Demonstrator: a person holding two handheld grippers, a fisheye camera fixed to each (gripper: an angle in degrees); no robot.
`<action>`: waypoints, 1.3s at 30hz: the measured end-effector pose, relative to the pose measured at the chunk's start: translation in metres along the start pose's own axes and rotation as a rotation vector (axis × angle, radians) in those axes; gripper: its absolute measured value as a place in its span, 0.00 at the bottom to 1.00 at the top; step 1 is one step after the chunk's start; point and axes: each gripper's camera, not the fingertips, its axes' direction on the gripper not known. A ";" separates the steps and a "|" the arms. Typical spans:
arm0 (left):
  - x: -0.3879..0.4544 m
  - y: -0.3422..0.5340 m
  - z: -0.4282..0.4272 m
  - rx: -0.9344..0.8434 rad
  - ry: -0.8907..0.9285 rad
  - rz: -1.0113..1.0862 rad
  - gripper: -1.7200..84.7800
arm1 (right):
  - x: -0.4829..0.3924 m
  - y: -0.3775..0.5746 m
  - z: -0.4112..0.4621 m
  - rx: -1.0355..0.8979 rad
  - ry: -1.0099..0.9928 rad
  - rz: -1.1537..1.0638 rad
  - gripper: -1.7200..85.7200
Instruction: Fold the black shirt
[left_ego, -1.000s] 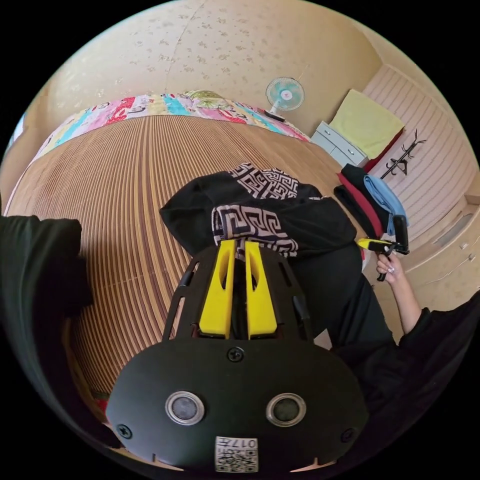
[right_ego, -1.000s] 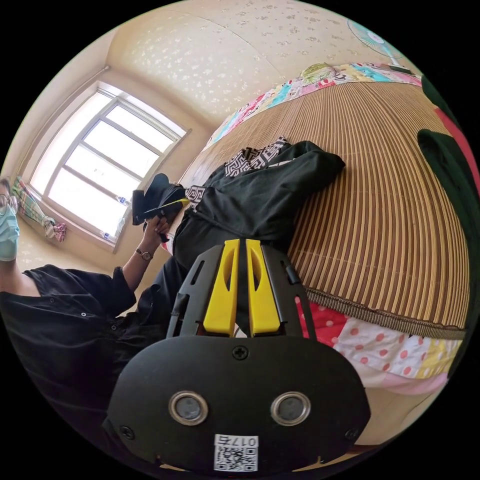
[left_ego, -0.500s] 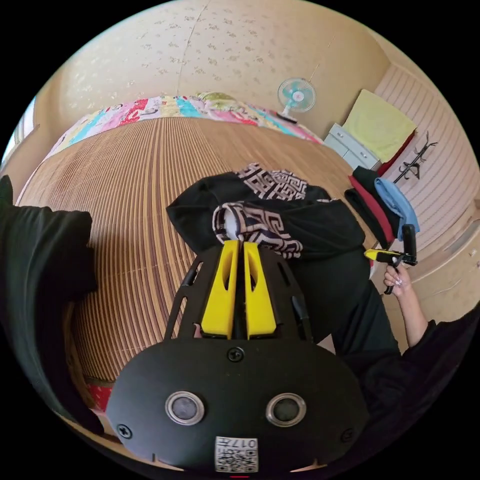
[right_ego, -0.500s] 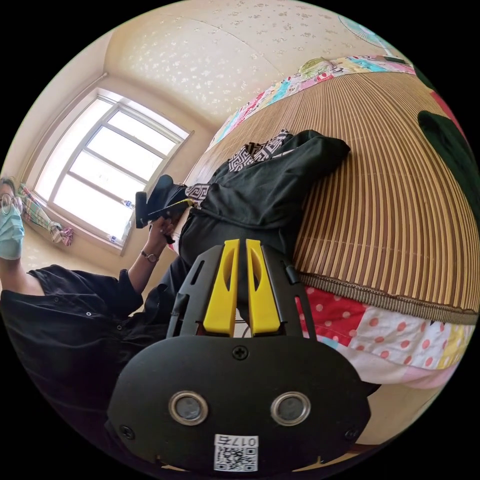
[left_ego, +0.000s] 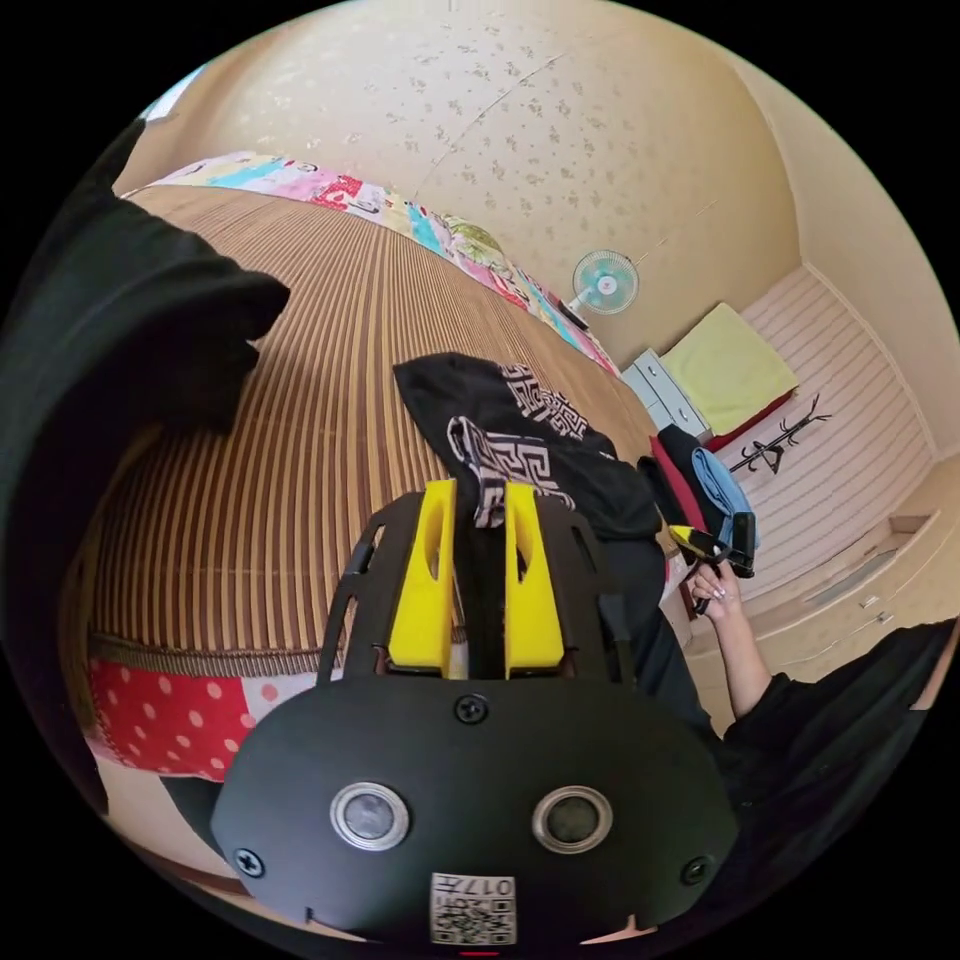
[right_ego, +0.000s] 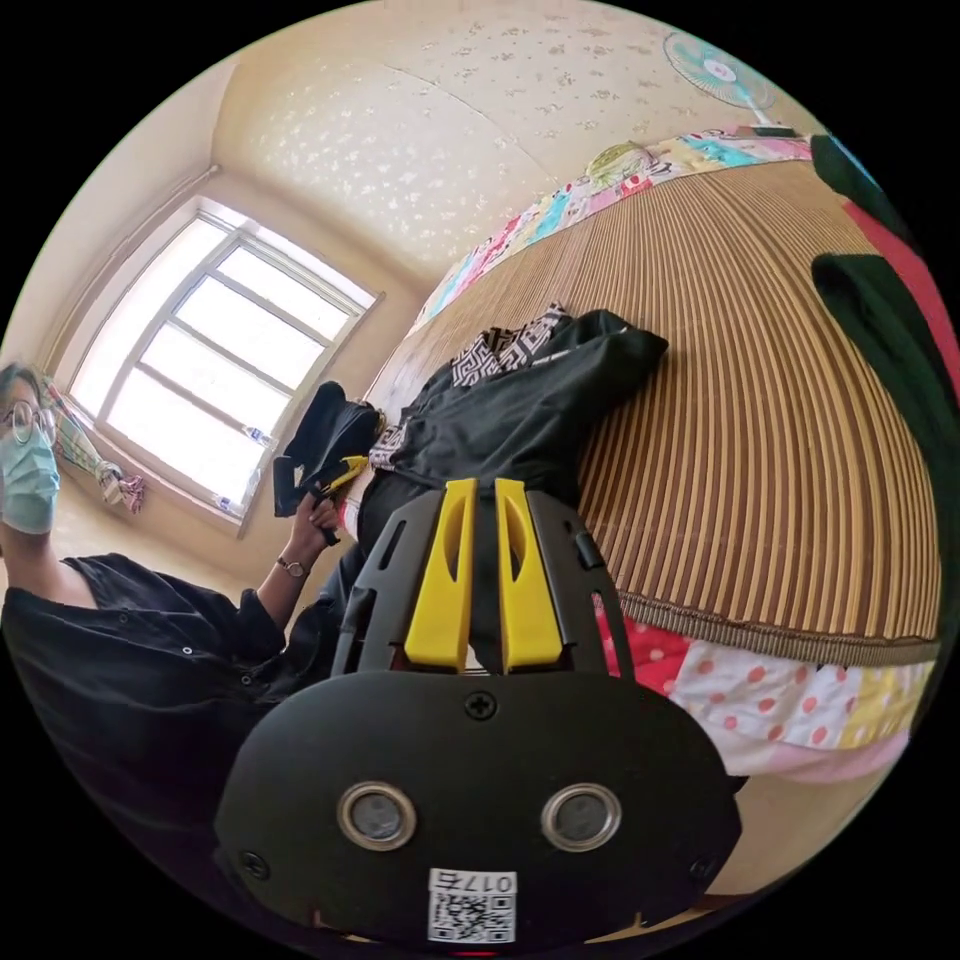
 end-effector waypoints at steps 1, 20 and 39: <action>0.003 -0.014 0.002 -0.003 -0.001 0.021 0.12 | -0.004 -0.011 -0.001 0.016 0.039 -0.010 0.07; 0.030 -0.055 0.065 0.018 -0.129 0.092 0.02 | 0.011 -0.077 0.104 0.098 0.480 0.137 0.05; 0.032 -0.010 0.054 0.037 -0.145 -0.004 0.12 | -0.051 0.006 0.127 0.120 0.445 0.004 0.11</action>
